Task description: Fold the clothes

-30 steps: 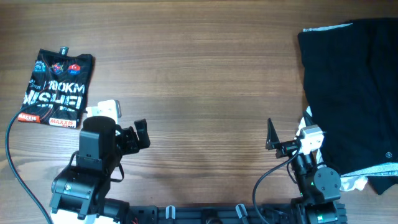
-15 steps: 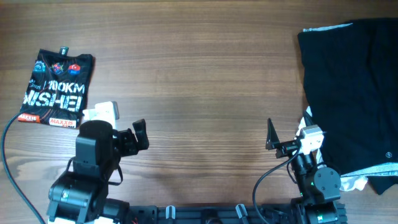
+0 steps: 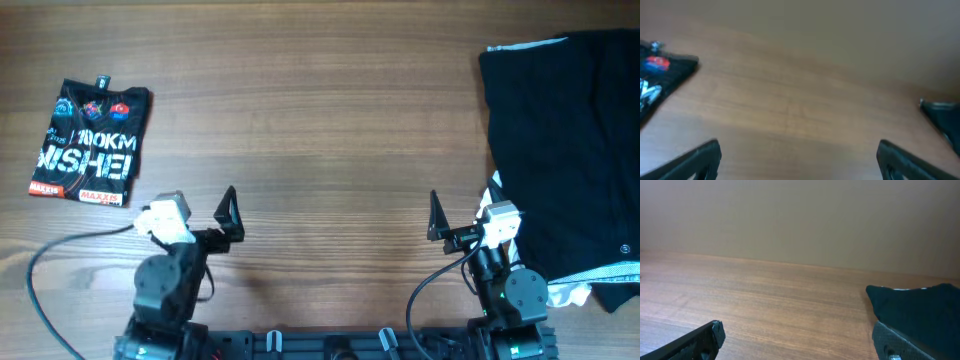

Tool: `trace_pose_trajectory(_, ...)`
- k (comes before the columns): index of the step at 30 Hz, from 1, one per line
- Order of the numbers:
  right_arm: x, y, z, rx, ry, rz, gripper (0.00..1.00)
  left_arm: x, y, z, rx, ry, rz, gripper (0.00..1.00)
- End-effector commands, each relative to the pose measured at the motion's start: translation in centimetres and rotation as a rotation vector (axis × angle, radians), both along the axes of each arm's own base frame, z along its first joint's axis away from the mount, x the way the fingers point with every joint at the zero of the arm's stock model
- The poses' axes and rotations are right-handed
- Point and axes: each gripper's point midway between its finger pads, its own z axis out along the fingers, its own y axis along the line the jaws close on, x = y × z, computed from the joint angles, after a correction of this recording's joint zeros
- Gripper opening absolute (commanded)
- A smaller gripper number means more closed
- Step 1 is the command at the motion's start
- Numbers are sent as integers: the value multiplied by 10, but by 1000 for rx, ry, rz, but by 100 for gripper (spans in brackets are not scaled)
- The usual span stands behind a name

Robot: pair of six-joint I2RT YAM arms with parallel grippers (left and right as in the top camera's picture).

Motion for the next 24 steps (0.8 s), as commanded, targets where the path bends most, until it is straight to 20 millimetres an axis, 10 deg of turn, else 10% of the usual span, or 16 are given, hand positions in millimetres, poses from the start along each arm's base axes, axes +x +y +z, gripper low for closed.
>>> trace_pose_trajectory(1, -1, 1, 2, 3, -10, 10, 100, 2, 3, -1, 33, -108, -16, 100)
trace_pose_trajectory(6, -1, 1, 2, 3, -10, 10, 100, -1, 15, 23, 143, -288, -3, 100)
trace_pose_trajectory(12, -1, 1, 2, 3, -10, 9, 100, -1, 21, -14, 157, -137, 12, 100)
trace_pose_trajectory(24, -1, 1, 2, 3, -10, 10, 100, -4, -4, -11, 196, -167, -125, 100)
